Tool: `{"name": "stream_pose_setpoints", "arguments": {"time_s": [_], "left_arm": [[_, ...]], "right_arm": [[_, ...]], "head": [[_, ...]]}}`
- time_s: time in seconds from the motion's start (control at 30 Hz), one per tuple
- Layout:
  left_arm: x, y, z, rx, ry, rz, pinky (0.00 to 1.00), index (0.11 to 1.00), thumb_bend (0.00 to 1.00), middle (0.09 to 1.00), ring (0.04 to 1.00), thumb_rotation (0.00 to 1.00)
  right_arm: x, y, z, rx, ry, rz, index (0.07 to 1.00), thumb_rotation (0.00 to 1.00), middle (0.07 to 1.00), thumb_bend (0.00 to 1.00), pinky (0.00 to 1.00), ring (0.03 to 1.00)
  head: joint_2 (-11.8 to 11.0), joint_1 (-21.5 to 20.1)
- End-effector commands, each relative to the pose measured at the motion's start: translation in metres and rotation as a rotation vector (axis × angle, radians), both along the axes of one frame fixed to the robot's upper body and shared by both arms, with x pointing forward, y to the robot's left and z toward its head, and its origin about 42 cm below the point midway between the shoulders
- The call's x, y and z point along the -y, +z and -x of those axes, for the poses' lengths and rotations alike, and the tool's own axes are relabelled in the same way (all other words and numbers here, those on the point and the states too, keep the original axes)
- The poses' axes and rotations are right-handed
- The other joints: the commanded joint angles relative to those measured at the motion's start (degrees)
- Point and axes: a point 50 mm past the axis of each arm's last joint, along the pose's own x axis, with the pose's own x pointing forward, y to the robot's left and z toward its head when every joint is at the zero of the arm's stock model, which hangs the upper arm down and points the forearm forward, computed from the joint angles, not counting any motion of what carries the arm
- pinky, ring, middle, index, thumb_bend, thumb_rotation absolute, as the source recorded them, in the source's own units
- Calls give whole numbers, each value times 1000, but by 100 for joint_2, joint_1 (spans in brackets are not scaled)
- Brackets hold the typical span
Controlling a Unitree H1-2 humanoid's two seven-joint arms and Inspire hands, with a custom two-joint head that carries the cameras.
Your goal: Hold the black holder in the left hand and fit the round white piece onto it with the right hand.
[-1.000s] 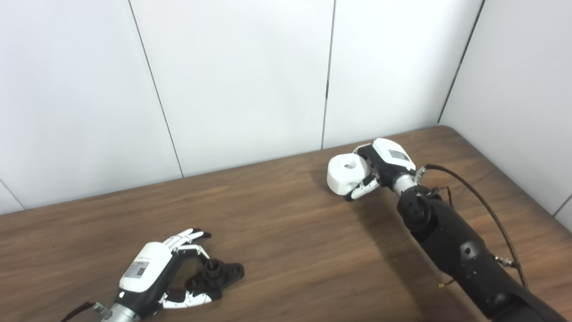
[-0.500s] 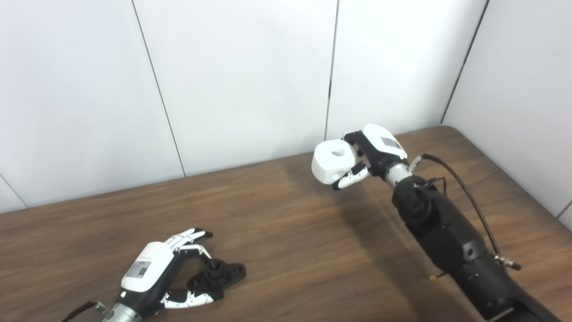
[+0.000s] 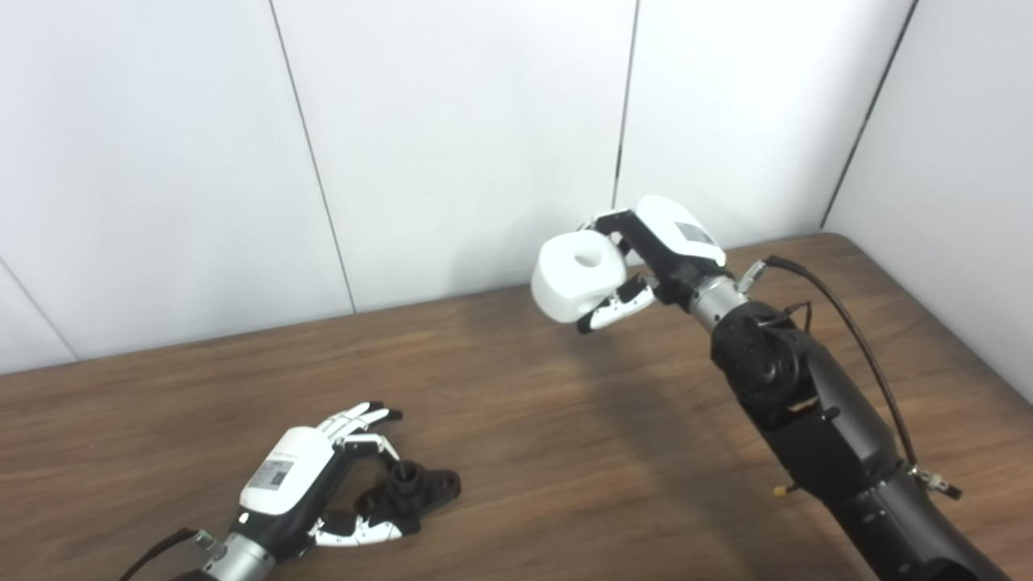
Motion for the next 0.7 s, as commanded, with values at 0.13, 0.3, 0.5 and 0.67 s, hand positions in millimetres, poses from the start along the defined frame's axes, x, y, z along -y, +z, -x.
{"name": "stream_pose_setpoints", "arguments": {"time_s": [0.13,0.3,0.5,0.67], "left_arm": [[5,-53,36,-175,-59,-189,902,484,524,879,930,54],[12,-54,35,-179,-59,-188,917,483,524,880,932,55],[22,-52,33,-180,-67,-201,928,484,524,888,939,56],[28,-52,32,-179,-69,-191,920,483,525,891,939,57]], "right_arm": [[-31,16,11,92,139,3,481,139,742,518,613,756],[-61,2,23,84,199,-36,481,141,742,519,633,749],[-82,-9,26,56,243,-91,481,140,746,517,659,757],[-93,-14,26,54,289,-75,481,140,747,517,646,754]], "head": [[5,206],[62,350],[109,598],[146,820]]}}
